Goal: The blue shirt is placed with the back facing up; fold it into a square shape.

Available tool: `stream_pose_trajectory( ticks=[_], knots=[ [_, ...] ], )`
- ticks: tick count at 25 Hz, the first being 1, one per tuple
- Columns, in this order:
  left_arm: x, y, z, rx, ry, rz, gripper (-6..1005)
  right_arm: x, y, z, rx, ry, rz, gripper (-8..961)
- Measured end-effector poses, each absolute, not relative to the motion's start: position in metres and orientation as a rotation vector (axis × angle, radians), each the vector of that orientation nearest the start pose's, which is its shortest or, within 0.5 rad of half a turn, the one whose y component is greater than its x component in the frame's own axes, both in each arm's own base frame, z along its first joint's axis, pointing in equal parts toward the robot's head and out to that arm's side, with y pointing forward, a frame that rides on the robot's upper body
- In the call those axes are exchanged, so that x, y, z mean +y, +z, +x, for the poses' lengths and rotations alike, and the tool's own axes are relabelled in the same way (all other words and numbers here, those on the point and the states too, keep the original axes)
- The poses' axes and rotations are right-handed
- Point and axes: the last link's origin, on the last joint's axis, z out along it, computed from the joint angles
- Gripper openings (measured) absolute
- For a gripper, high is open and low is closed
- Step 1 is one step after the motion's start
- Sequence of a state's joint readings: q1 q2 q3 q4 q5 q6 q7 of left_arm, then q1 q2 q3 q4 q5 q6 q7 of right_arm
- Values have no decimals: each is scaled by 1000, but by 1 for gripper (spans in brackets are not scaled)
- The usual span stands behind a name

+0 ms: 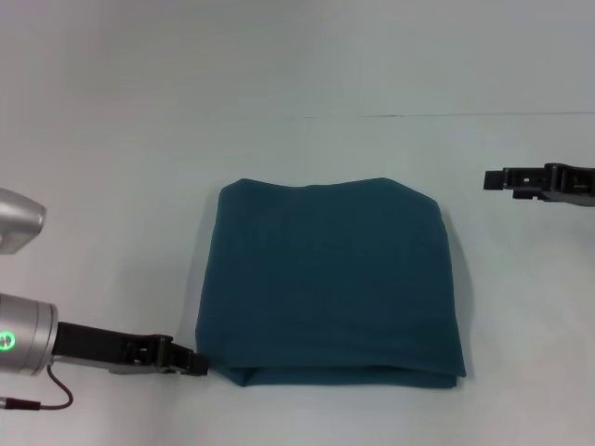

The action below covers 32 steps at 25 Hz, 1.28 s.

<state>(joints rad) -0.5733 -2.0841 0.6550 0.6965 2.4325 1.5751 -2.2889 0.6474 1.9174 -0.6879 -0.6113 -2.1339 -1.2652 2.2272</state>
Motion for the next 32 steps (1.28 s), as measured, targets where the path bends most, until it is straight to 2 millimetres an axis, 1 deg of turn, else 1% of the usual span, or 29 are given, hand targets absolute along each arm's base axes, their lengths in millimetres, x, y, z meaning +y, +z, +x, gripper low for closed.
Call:
stream_pose_trajectory(
  ticks=[7,11,17,21,28,32],
  knots=[
    [316,-11,-291,-1865,-248,-2440,68,402,62,288,1533,531,-2187,759],
    [323,0,-293,-1843,-297,-2399,69,403,61,287,1529,532,-2191,759],
    [334,9,-292,-1800,-344,-2357,87,403,62,287,1529,532,-2189,759],
    [345,10,-287,-1765,-373,-2336,144,403,62,287,1527,531,-2190,759],
    [364,-2,-280,-1723,-369,-2294,245,403,62,286,1523,531,-2192,759],
    [374,-8,-280,-1691,-354,-2259,397,404,62,285,1521,532,-2194,759]
  ],
)
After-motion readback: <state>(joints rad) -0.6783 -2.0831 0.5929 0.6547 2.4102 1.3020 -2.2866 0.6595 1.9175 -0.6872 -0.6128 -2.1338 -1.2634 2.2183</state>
